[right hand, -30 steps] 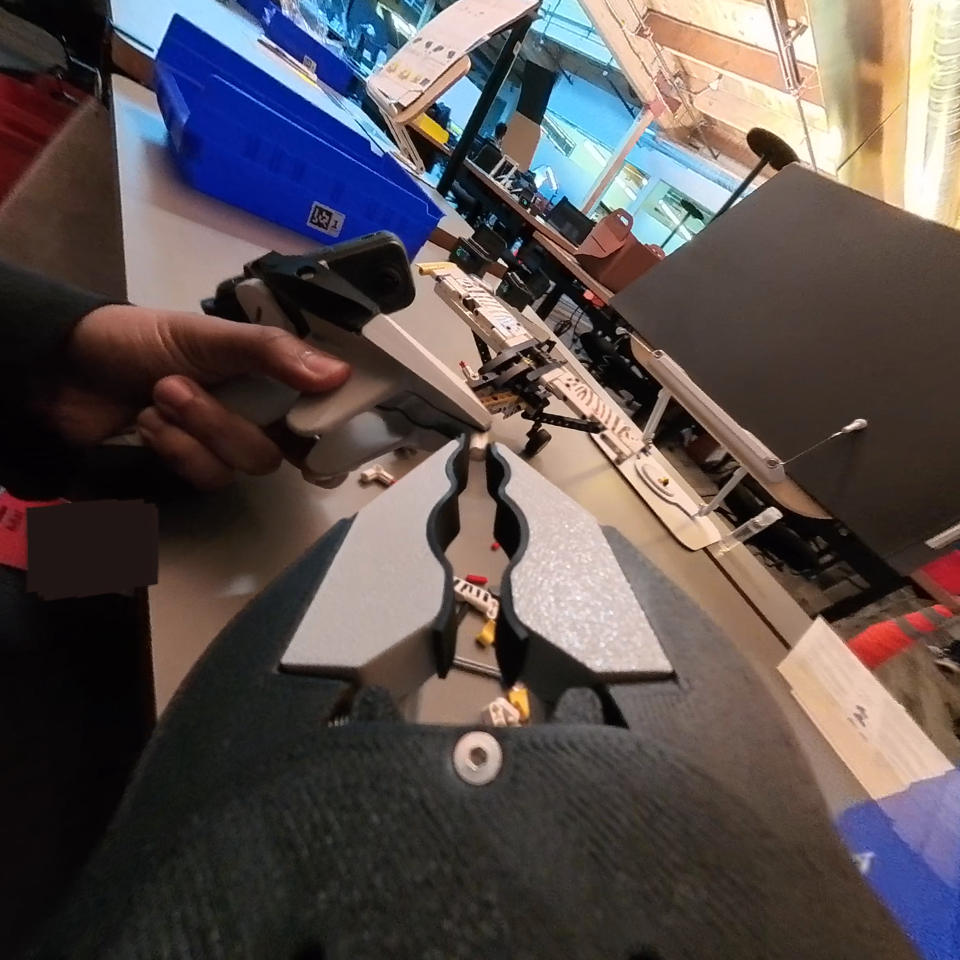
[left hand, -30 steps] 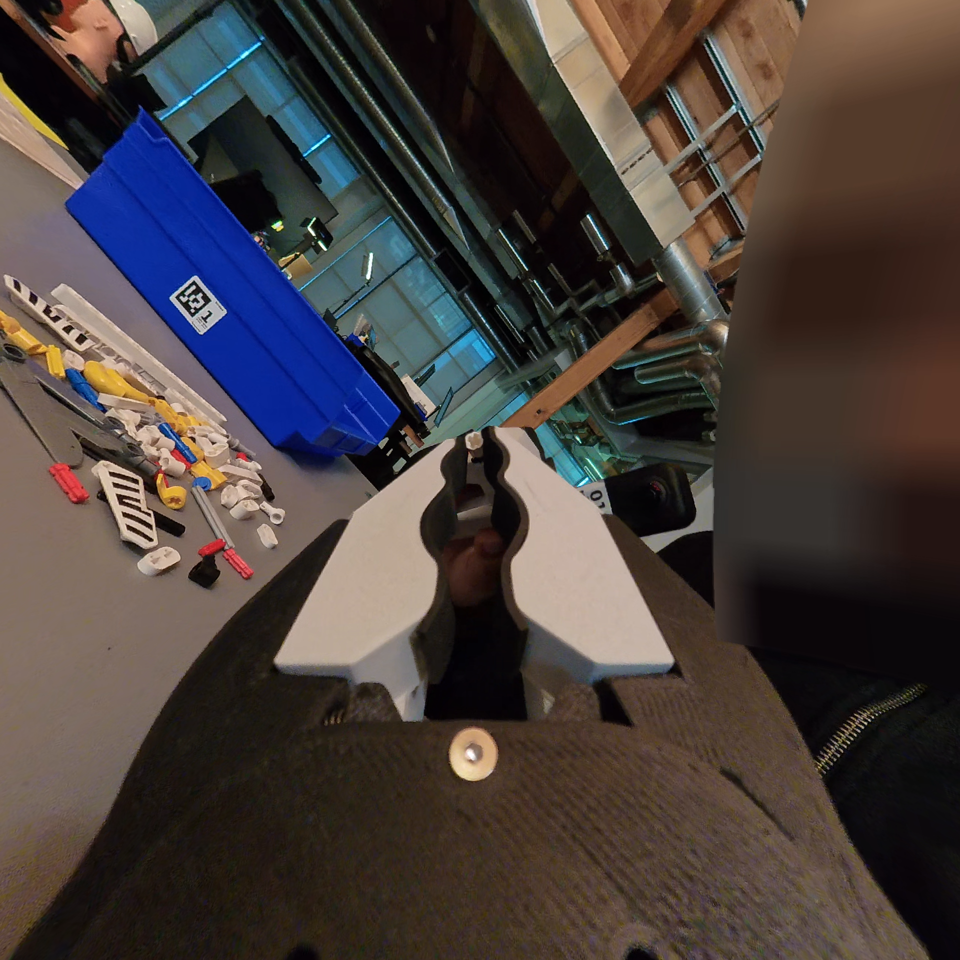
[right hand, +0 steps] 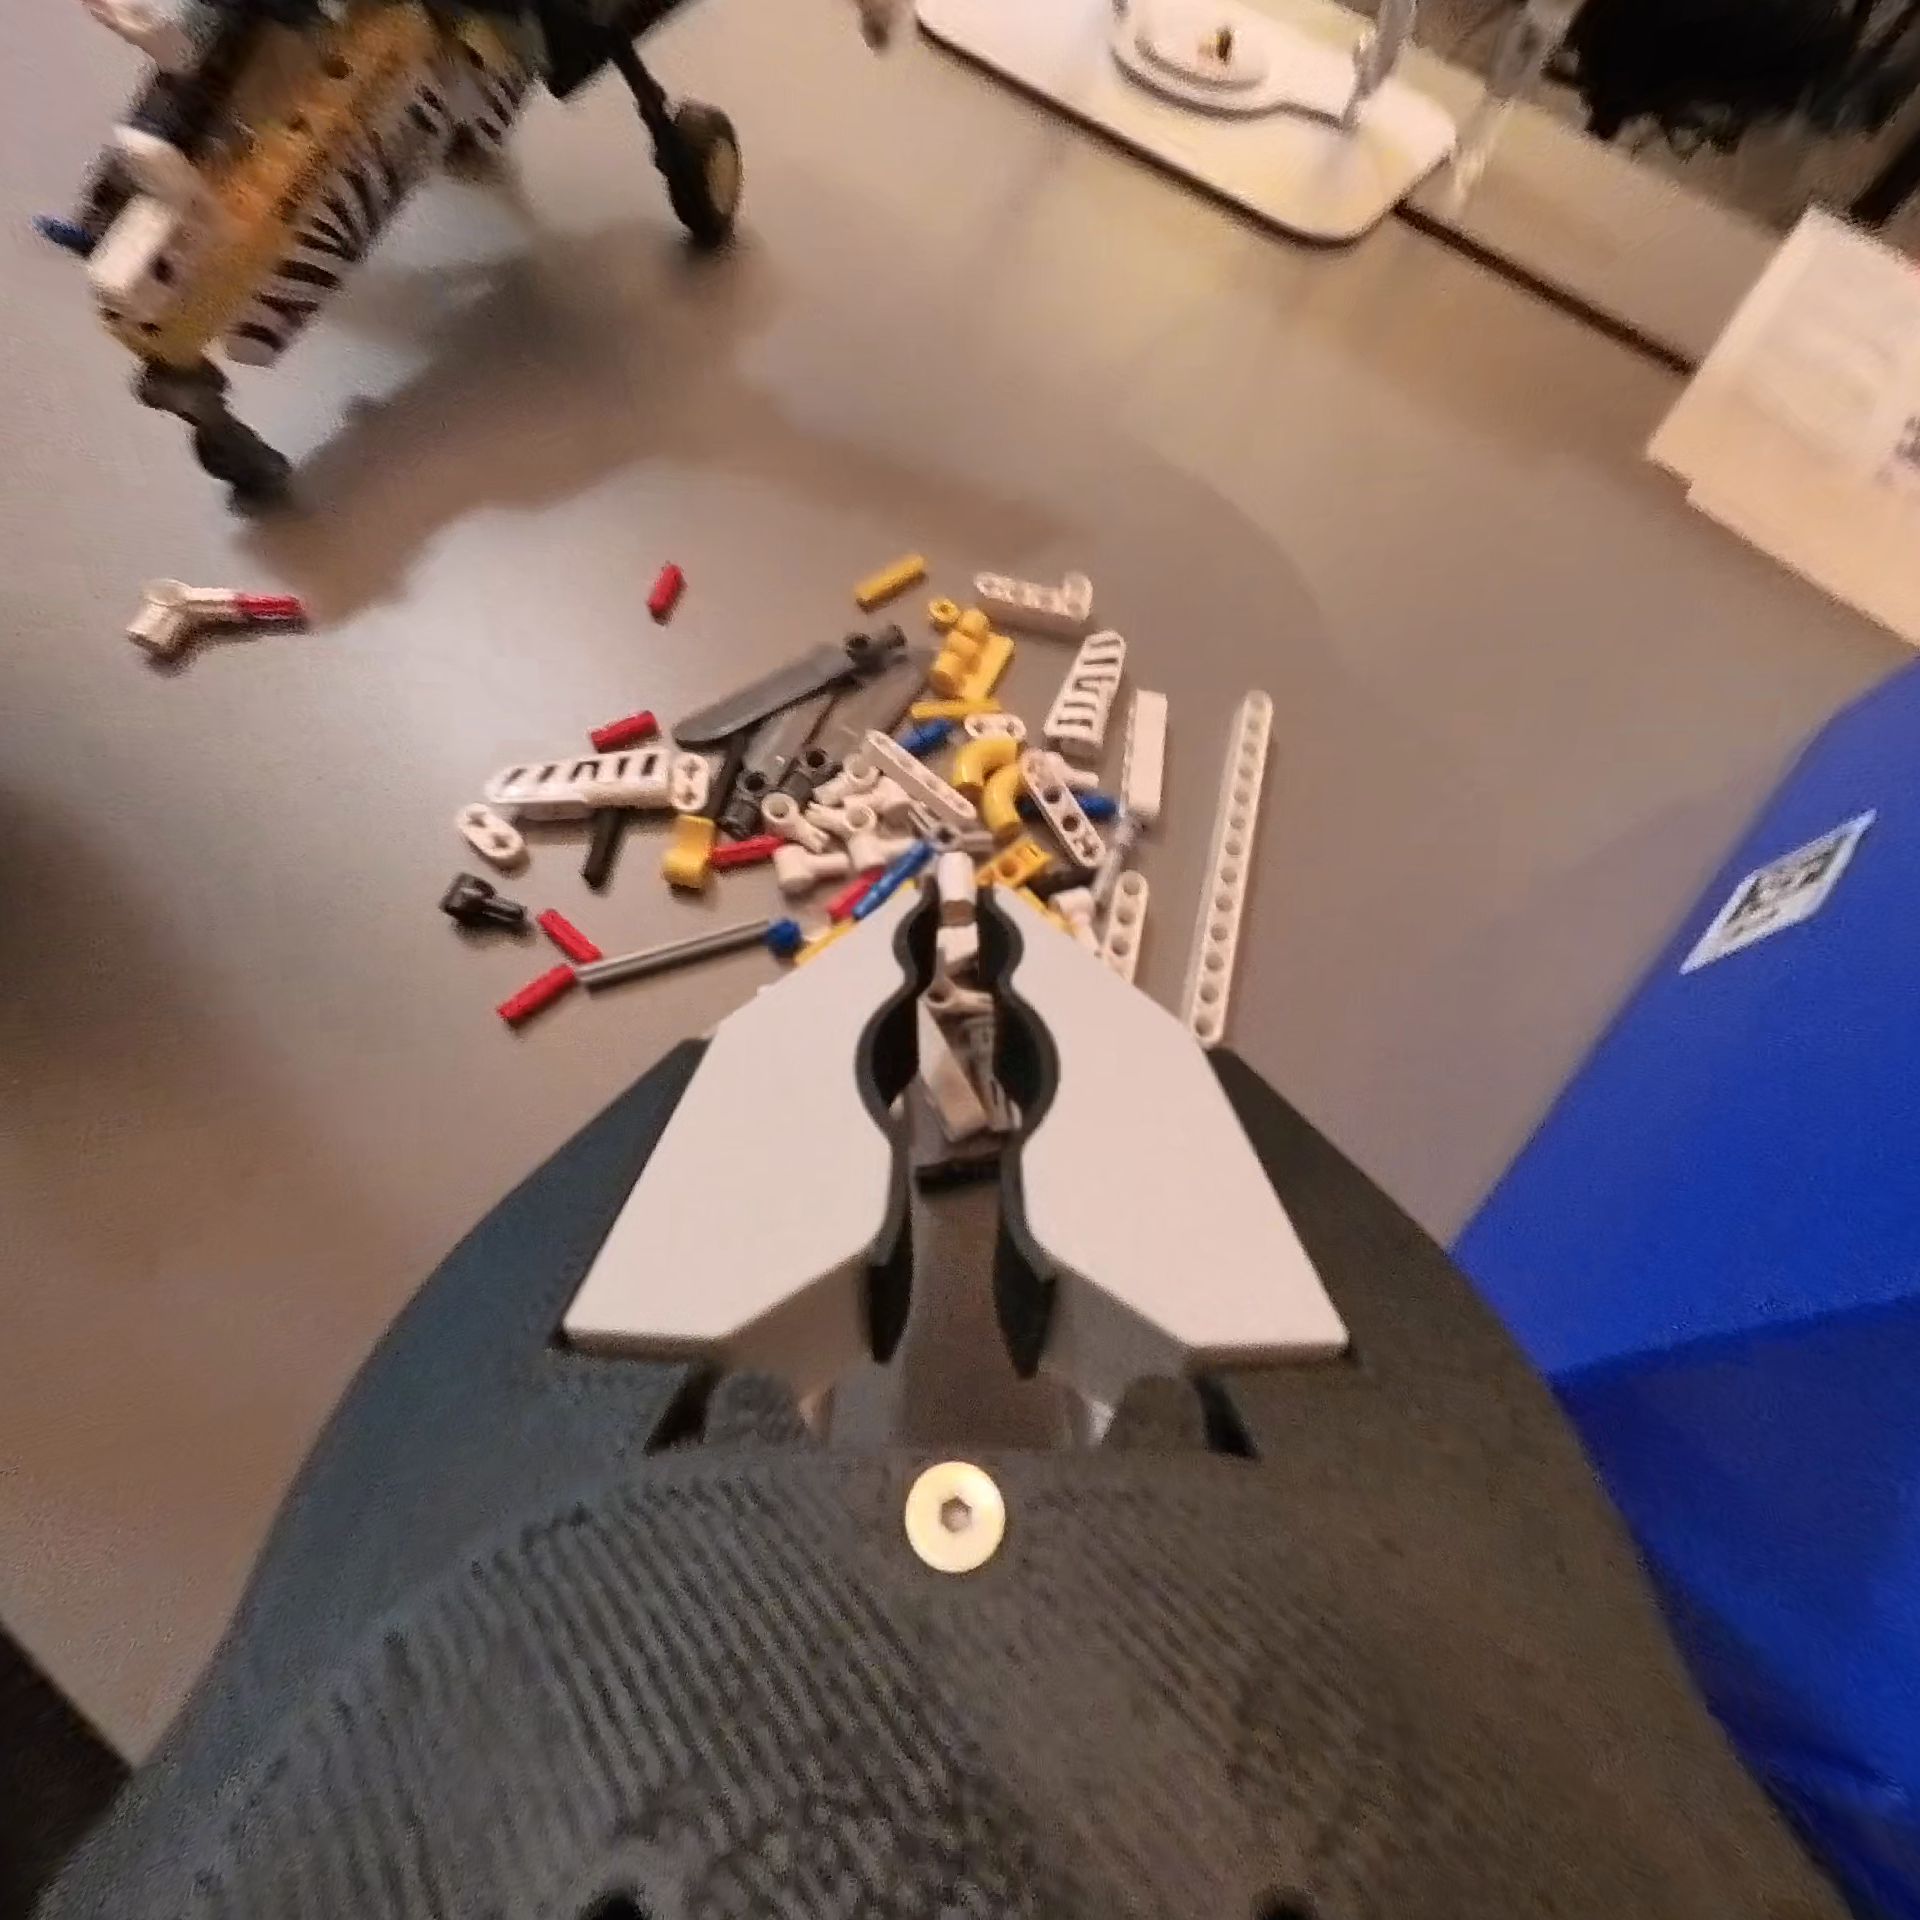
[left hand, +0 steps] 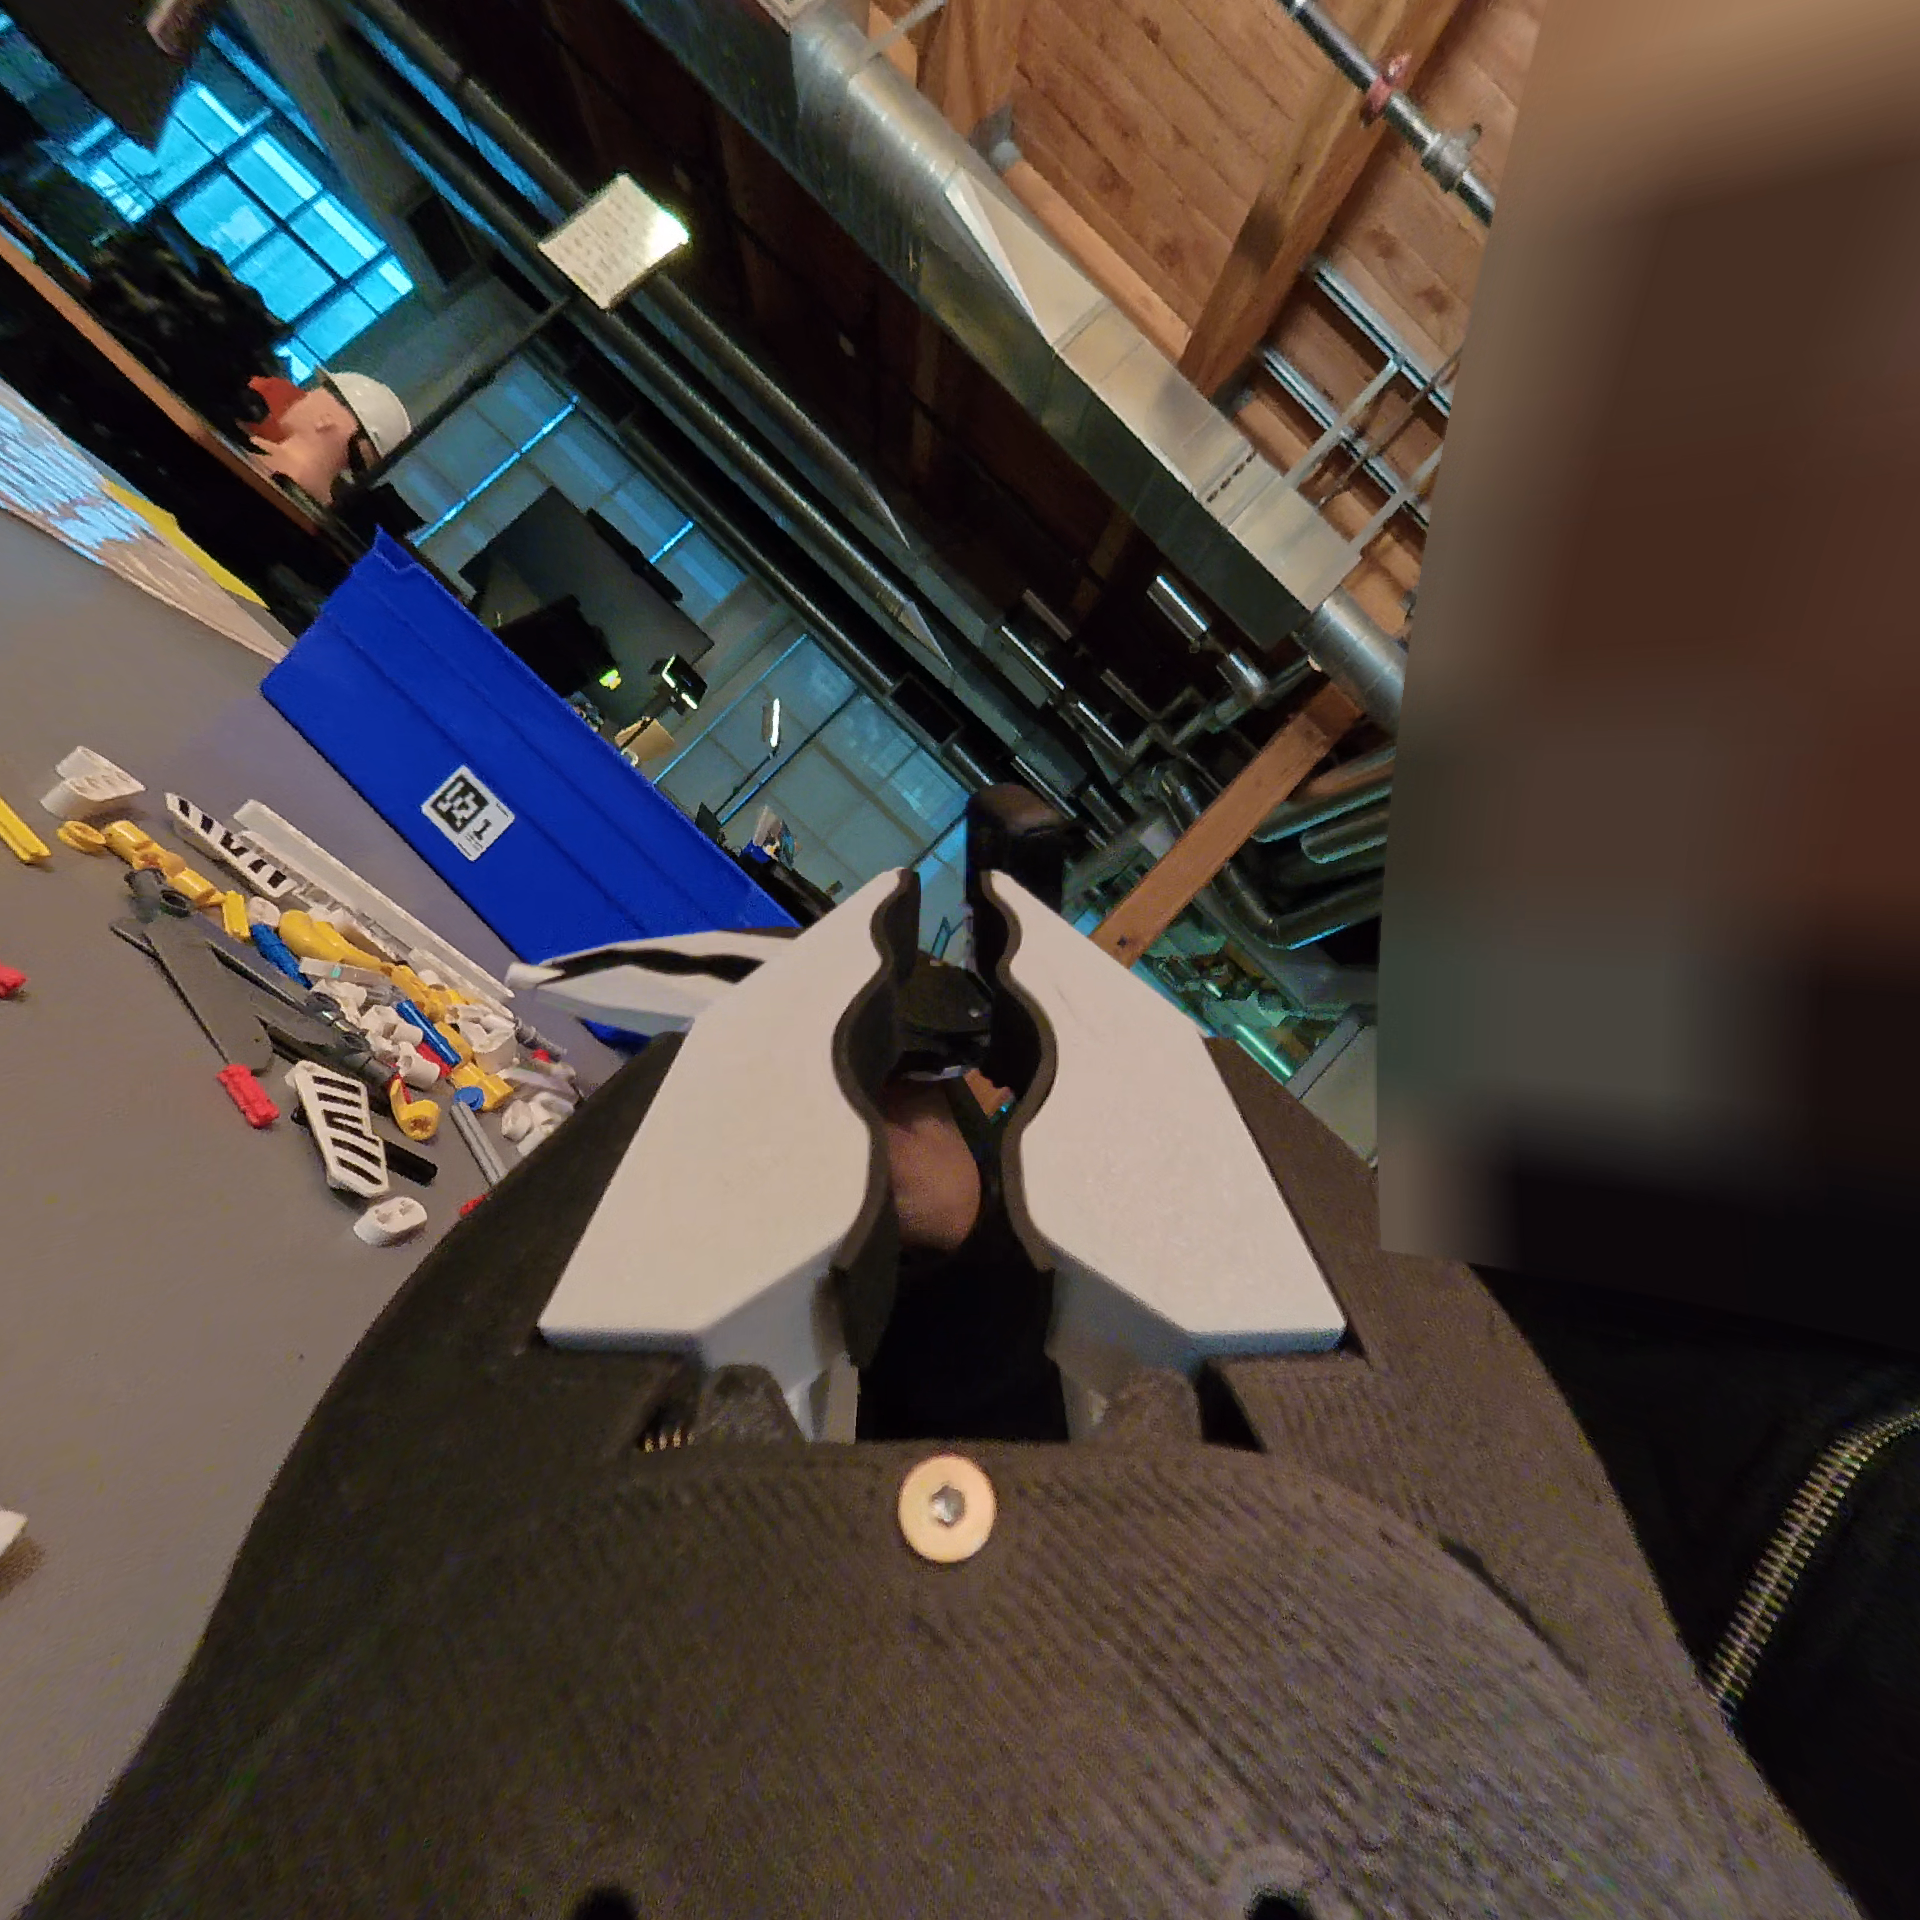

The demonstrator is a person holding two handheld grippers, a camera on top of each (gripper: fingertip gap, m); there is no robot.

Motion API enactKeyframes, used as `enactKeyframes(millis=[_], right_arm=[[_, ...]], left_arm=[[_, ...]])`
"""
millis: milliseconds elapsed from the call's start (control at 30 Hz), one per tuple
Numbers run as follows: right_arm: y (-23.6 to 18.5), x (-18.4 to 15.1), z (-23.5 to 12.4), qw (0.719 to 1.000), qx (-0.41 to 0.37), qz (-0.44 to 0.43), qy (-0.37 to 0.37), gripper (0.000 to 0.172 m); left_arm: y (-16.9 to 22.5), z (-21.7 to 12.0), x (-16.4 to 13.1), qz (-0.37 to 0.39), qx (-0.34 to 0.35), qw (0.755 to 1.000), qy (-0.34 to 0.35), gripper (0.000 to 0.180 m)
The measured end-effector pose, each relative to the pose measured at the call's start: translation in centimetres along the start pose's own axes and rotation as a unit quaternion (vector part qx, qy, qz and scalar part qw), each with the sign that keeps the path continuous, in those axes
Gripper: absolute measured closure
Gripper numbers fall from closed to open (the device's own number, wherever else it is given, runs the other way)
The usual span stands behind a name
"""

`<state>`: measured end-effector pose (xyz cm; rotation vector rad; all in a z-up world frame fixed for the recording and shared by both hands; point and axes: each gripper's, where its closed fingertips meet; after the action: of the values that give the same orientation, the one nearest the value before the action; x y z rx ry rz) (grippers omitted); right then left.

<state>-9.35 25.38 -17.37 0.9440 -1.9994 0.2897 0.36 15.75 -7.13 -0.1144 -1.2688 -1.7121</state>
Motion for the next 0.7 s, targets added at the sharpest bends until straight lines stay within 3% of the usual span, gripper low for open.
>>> enactKeyframes(millis=[200,533,700], right_arm=[[3.7,-1.9,0.1,0.996,-0.073,0.024,-0.034,0.167],[4.6,-2.3,-0.3,0.995,-0.085,0.031,-0.046,0.157],[2.9,0.8,-1.9,0.998,-0.043,0.017,0.034,0.146]], left_arm=[[0.1,-0.1,0.1,0.001,-0.003,1.0,0.004,0.174],[0.4,-0.3,0.4,0.014,-0.001,1.0,0.015,0.178],[-0.8,-2.6,3.1,0.09,0.099,0.988,0.077,0.18]])
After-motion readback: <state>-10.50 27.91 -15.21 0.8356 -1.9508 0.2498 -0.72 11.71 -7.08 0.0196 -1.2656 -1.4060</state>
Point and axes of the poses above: each gripper's, where its closed fingertips meet, z out along the fingers, x out of its top, y = z × x across the jaws, and after that the axes turned 3 degrees about -y, right-handed
